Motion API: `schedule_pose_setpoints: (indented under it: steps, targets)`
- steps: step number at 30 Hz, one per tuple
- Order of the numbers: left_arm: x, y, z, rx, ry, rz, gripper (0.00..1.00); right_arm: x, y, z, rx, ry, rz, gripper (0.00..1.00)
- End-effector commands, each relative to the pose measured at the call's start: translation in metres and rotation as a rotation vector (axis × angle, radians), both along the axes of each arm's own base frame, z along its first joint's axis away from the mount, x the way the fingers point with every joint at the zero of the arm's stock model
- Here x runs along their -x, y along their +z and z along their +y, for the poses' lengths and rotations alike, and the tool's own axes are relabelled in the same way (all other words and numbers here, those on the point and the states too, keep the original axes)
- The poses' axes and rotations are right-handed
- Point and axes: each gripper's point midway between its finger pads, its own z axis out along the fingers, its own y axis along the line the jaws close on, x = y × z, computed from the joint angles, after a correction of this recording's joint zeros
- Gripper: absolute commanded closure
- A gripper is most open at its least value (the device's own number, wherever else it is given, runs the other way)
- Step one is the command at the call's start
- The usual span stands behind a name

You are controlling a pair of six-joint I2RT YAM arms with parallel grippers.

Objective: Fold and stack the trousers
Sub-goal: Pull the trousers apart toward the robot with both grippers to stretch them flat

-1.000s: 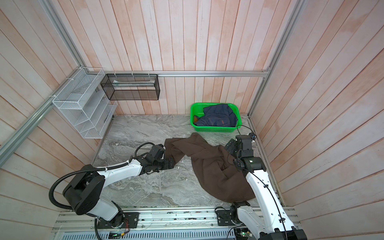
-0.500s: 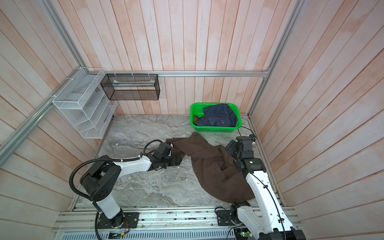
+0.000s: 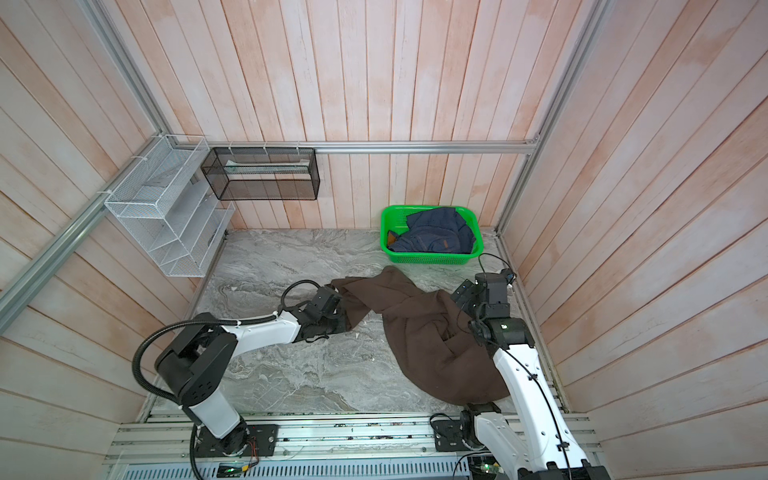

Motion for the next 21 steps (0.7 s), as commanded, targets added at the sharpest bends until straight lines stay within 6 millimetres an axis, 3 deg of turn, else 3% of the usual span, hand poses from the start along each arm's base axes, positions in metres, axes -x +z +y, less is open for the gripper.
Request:
schedule_pose_setpoints:
  steps: [1, 6, 10, 16, 21]
  targets:
    - [0.0, 0.042, 0.061, -0.032, 0.149, -0.079, 1.0, 0.002, 0.005, 0.001, -0.027, -0.002, -0.014, 0.14]
    - [0.022, 0.109, 0.149, -0.047, 0.308, -0.177, 1.0, 0.004, 0.001, 0.006, -0.115, -0.028, 0.001, 0.14]
    - [0.047, 0.142, 0.195, -0.085, 0.403, -0.192, 1.0, 0.016, -0.016, 0.003, -0.161, -0.103, 0.103, 0.13]
    - [0.065, 0.144, 0.224, -0.101, 0.48, -0.158, 1.0, 0.049, -0.048, -0.006, -0.159, -0.202, 0.299, 0.11]
    - [0.061, 0.142, 0.251, -0.13, 0.553, -0.161, 1.0, 0.075, -0.074, -0.025, -0.18, -0.268, 0.349, 0.1]
